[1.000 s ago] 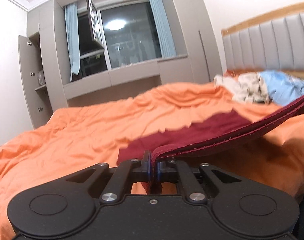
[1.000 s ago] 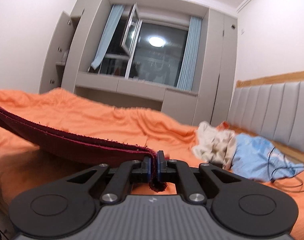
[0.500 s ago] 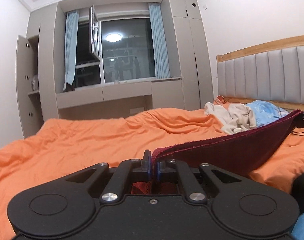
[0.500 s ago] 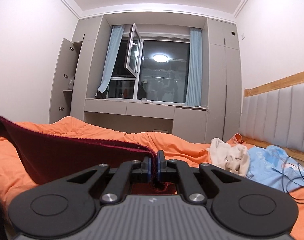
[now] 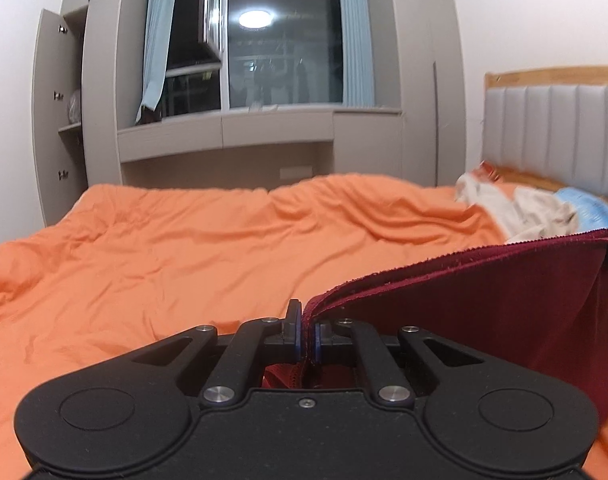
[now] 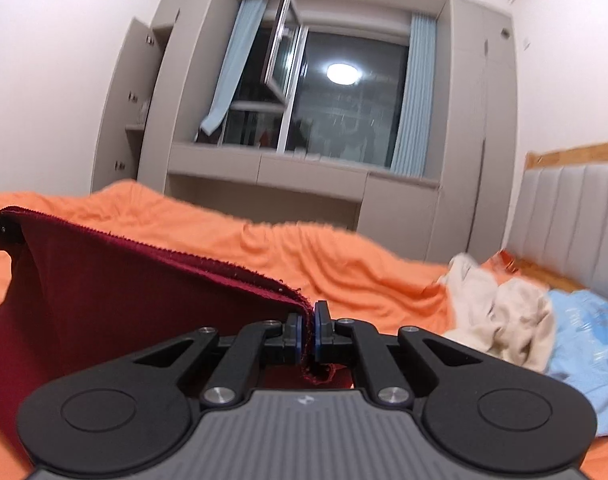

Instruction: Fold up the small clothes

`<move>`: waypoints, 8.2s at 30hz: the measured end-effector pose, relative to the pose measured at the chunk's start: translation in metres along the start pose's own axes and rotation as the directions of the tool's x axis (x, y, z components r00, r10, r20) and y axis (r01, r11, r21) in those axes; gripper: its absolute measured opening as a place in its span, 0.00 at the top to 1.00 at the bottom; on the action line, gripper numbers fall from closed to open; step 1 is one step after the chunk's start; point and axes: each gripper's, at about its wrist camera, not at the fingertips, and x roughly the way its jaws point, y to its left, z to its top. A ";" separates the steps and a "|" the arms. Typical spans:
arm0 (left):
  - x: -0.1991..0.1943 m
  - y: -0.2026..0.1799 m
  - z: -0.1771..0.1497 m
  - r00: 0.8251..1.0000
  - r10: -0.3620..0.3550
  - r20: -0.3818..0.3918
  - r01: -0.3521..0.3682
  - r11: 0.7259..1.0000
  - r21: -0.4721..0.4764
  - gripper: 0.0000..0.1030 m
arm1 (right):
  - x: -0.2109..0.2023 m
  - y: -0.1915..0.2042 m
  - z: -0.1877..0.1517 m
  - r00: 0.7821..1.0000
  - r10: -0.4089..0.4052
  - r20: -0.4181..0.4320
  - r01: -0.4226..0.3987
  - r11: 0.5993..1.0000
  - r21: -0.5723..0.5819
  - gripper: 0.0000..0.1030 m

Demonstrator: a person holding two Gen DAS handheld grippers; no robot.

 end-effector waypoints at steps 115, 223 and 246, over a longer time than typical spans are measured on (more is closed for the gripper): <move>0.050 0.052 -0.128 0.891 -0.320 -0.322 0.077 0.806 -0.587 0.04 | 0.067 0.089 -0.096 0.879 0.250 -0.405 -0.182 0.963 0.199 0.00; 0.034 -0.215 -0.115 0.909 -0.352 -0.224 0.417 0.802 0.427 0.88 | 0.120 -0.049 -0.111 0.860 0.382 -0.339 -0.134 0.809 0.572 0.52; 0.025 -0.263 -0.091 0.889 -0.437 -0.139 0.451 0.778 0.438 0.93 | 0.069 -0.096 -0.085 0.953 0.139 -0.271 0.029 0.845 0.534 0.93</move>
